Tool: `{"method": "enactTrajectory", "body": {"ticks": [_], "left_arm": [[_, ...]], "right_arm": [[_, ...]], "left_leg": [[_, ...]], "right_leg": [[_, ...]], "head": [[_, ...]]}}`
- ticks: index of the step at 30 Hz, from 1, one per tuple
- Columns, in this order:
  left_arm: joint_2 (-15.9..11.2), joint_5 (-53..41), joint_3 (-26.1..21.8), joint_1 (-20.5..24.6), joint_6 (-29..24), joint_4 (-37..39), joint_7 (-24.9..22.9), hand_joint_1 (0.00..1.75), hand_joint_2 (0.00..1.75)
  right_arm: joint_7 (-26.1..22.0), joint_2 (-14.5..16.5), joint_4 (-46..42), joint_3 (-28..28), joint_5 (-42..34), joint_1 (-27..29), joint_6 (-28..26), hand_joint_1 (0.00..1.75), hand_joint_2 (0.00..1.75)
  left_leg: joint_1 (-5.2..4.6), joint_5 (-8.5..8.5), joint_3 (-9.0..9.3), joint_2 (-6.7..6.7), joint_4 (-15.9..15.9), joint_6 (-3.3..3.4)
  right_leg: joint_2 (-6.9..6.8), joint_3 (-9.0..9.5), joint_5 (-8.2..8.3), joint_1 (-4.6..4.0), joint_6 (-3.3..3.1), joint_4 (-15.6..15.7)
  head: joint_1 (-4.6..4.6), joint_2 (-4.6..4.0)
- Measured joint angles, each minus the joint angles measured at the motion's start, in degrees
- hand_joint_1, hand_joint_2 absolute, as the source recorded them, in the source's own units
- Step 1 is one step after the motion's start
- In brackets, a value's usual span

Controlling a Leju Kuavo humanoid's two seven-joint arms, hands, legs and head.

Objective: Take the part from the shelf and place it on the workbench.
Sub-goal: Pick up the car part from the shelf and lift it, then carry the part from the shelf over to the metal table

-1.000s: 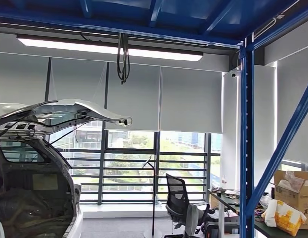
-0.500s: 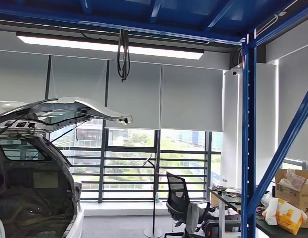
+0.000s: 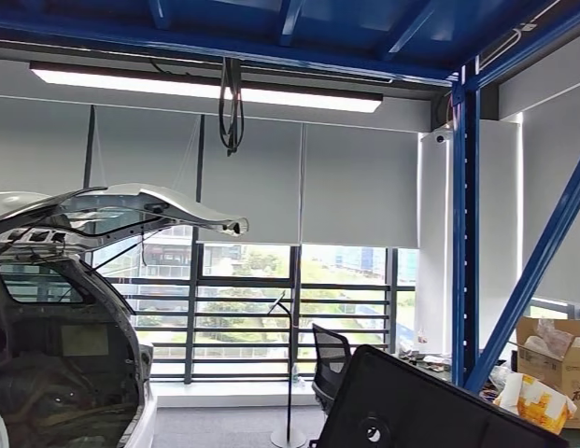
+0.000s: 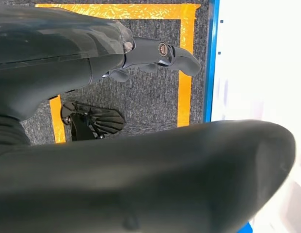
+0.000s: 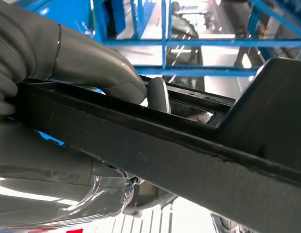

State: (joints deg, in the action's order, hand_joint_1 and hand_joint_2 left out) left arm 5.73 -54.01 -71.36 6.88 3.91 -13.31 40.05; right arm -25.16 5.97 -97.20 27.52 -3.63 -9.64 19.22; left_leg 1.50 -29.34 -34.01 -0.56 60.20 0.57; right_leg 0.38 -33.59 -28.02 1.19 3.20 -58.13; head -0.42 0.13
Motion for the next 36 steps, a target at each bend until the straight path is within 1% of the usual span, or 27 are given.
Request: {"method": "enactTrajectory", "body": {"ticks": [4, 11, 14, 15, 16, 17, 18, 20, 21, 22, 23, 24, 25, 26, 27, 28, 29, 30, 31, 32, 33, 35, 36], "left_arm": [[0.0, 0.0, 0.0, 0.0, 0.4, 0.0, 0.1, 0.00, 1.75], [-0.3, 1.4, 0.9, -0.3, 1.6, -0.3, 0.1, 0.00, 1.75], [-0.7, 1.8, 1.1, -0.5, 1.5, -0.3, 0.1, 0.00, 1.75], [-0.8, 1.9, 1.2, -0.6, 1.5, -0.3, 0.1, 0.00, 1.75], [-0.9, 1.9, 1.4, -0.7, 1.5, -0.3, 0.1, 0.00, 1.75], [-1.0, 1.8, 1.6, -0.8, 1.5, -0.3, 0.1, 0.00, 1.75], [-1.1, 1.8, 1.7, -0.9, 1.5, -0.3, 0.1, 0.00, 1.75], [-1.3, 1.6, 1.9, -1.1, 1.5, -0.3, -0.1, 0.00, 1.75], [-1.4, 1.5, 1.9, -1.2, 1.5, -0.3, -0.3, 0.00, 1.75], [-1.5, 1.3, 1.9, -1.3, 1.5, -0.3, -0.5, 0.00, 1.75], [-1.7, 1.1, 2.0, -1.5, 1.5, -0.3, -0.9, 0.00, 1.75], [-1.8, 0.9, 2.0, -1.6, 1.5, -0.3, -1.3, 0.00, 1.75], [-1.9, 0.7, 2.1, -1.7, 1.5, -0.3, -1.8, 0.00, 1.75], [-2.2, 0.5, 2.2, -1.8, 1.5, -0.3, -2.4, 0.00, 1.75], [-2.4, 0.3, 2.2, -2.0, 1.3, -0.3, -3.1, 0.00, 1.75], [-2.8, 0.2, 2.3, -2.2, 1.2, -0.3, -3.9, 0.00, 1.75], [-3.1, 0.2, 2.3, -2.4, 1.0, -0.3, -4.7, 0.00, 1.75], [-3.4, 0.2, 2.3, -2.6, 0.7, -0.3, -5.4, 0.00, 1.75], [-3.7, 0.2, 2.3, -2.7, 0.5, -0.3, -6.0, 0.00, 1.75], [-4.0, 0.2, 2.3, -2.9, 0.3, -0.3, -6.4, 0.00, 1.75], [-4.3, 0.2, 2.2, -3.0, 0.1, -0.3, -6.9, 0.00, 1.75], [-5.1, 0.2, 2.0, -3.2, -0.4, -0.3, -7.7, 0.00, 1.75], [-5.3, 0.2, 1.9, -3.4, -0.6, -0.3, -8.1, 0.00, 1.75]], "right_arm": [[0.2, -0.4, 0.0, 1.8, -1.2, -0.1, 1.3, 1.75, 1.75], [1.9, -0.9, 0.8, 4.3, -2.3, -1.4, 1.2, 1.75, 1.75], [3.1, -1.2, 1.4, 5.0, -3.6, -2.2, 1.2, 1.75, 1.75], [3.5, -1.4, 1.7, 5.2, -4.0, -2.6, 1.2, 1.75, 1.75], [3.8, -1.6, 2.0, 5.4, -4.3, -3.1, 1.3, 1.75, 1.75], [4.1, -1.8, 2.3, 5.6, -4.6, -3.6, 1.4, 1.75, 1.75], [4.4, -2.1, 2.7, 5.8, -4.9, -4.3, 1.7, 1.75, 1.75], [5.2, -2.6, 3.9, 6.5, -5.5, -5.7, 2.3, 1.75, 1.75], [5.6, -2.9, 4.6, 6.8, -5.8, -6.3, 2.5, 1.75, 1.75], [6.0, -3.1, 5.3, 7.3, -6.3, -6.9, 2.8, 1.75, 1.75], [6.3, -3.2, 6.1, 7.8, -6.7, -7.6, 3.0, 1.75, 1.75], [6.6, -3.3, 6.8, 8.3, -7.2, -8.6, 3.2, 1.75, 1.75], [6.9, -3.4, 7.4, 9.0, -7.6, -9.7, 3.3, 1.75, 1.75], [7.1, -3.5, 8.1, 9.7, -8.0, -11.0, 3.5, 1.75, 1.75], [7.3, -3.6, 8.7, 10.5, -8.5, -12.2, 3.5, 1.75, 1.75], [7.6, -3.7, 9.4, 11.3, -8.9, -13.4, 3.5, 1.75, 1.75], [7.8, -3.7, 10.0, 12.1, -9.4, -14.4, 3.4, 1.75, 1.75], [8.0, -3.8, 10.4, 12.9, -9.7, -15.3, 3.3, 1.75, 1.75], [8.1, -3.9, 10.8, 13.6, -10.0, -16.0, 3.2, 1.75, 1.75], [8.2, -3.9, 11.1, 14.2, -10.2, -16.7, 3.1, 1.75, 1.75], [8.2, -3.9, 11.5, 14.8, -10.4, -17.3, 2.9, 1.75, 1.75], [8.2, -4.1, 12.1, 15.8, -10.6, -18.0, 2.7, 1.75, 1.75], [8.2, -4.2, 12.5, 16.2, -10.7, -18.2, 2.5, 1.75, 1.75]], "left_leg": [[-0.10, -0.01, -0.02, -0.01, 0.0, 0.01], [-0.53, -0.05, -0.03, -0.02, 0.1, 0.12], [-0.79, 0.00, -0.02, -0.01, 0.1, 0.35], [-0.72, 0.14, 0.04, 0.01, -0.1, 0.56], [-0.61, 0.28, 0.11, 0.05, -0.3, 0.78], [-0.47, 0.42, 0.18, 0.10, -0.4, 0.99], [-0.39, 0.50, 0.23, 0.16, -0.5, 1.12], [-0.49, 0.51, 0.24, 0.23, -0.6, 1.16], [-0.56, 0.49, 0.26, 0.23, -0.5, 1.14], [-0.61, 0.46, 0.29, 0.20, -0.5, 1.10], [-0.63, 0.41, 0.36, 0.14, -0.5, 1.03], [-0.62, 0.32, 0.48, 0.08, -0.5, 0.90], [-0.60, 0.21, 0.60, 0.04, -0.5, 0.69], [-0.61, 0.11, 0.66, 0.01, -0.5, 0.42], [-0.58, 0.09, 0.66, 0.01, -0.5, 0.05], [-0.52, 0.13, 0.63, 0.03, -0.6, -0.30], [-0.42, 0.26, 0.63, 0.03, -0.7, -0.65], [-0.30, 0.27, 0.65, 0.04, -0.8, -0.98], [-0.21, -0.10, 0.61, 0.05, -0.6, -1.22], [-0.17, -1.05, 0.24, 0.06, 0.3, -1.42], [-0.17, -2.62, -0.58, 0.06, 2.3, -1.55], [-0.18, -6.36, -3.29, 0.08, 9.0, -1.76], [-0.17, -7.50, -4.46, 0.08, 12.1, -1.88]], "right_leg": [[-0.01, 0.00, 0.02, 0.04, 0.01, 0.0], [-0.02, 0.01, 0.11, 0.41, 0.16, 0.1], [-0.01, 0.05, 0.26, 0.67, 0.44, 0.2], [-0.03, 0.05, 0.19, 0.73, 0.59, 0.2], [-0.07, -0.11, -0.25, 0.75, 0.66, -0.2], [-0.11, -0.69, -1.25, 0.75, 0.66, -1.7], [-0.16, -1.87, -2.86, 0.74, 0.60, -4.4], [-0.17, -5.62, -6.52, 0.69, 0.40, -12.5], [-0.17, -7.23, -7.45, 0.67, 0.30, -15.8], [-0.17, -7.95, -7.24, 0.64, 0.17, -17.0], [-0.17, -7.55, -5.91, 0.60, -0.05, -15.8], [-0.17, -6.14, -3.76, 0.52, -0.33, -12.5], [-0.16, -4.27, -1.86, 0.36, -0.65, -8.4], [-0.14, -2.66, -0.47, 0.15, -0.97, -4.8], [-0.11, -1.64, 0.25, -0.09, -1.25, -2.5], [-0.05, -1.25, 0.26, -0.34, -1.46, -1.6], [0.00, -1.28, 0.32, -0.53, -1.66, -1.4], [-0.01, -1.26, 0.46, -0.55, -1.97, -1.2], [-0.07, -1.16, 0.68, -0.52, -2.33, -0.8], [-0.18, -1.09, 0.92, -0.45, -2.71, -0.4], [-0.30, -1.04, 1.13, -0.36, -3.04, -0.1], [-0.50, -1.21, 1.32, -0.44, -3.35, 0.0], [-0.57, -1.31, 1.39, -0.48, -3.41, 0.0]], "head": [[0.00, 0.00], [0.00, 0.00], [0.00, 0.00], [0.00, 0.00], [-0.01, 0.00], [-0.01, 0.00], [-0.01, 0.00], [0.00, 0.00], [0.00, 0.00], [0.00, 0.00], [0.00, 0.00], [0.00, 0.00], [0.01, 0.00], [0.00, 0.00], [0.01, 0.01], [0.02, 0.01], [0.02, 0.01], [0.04, 0.01], [0.04, 0.00], [0.05, 0.00], [0.05, 0.00], [0.04, 0.00], [0.04, 0.00]]}}
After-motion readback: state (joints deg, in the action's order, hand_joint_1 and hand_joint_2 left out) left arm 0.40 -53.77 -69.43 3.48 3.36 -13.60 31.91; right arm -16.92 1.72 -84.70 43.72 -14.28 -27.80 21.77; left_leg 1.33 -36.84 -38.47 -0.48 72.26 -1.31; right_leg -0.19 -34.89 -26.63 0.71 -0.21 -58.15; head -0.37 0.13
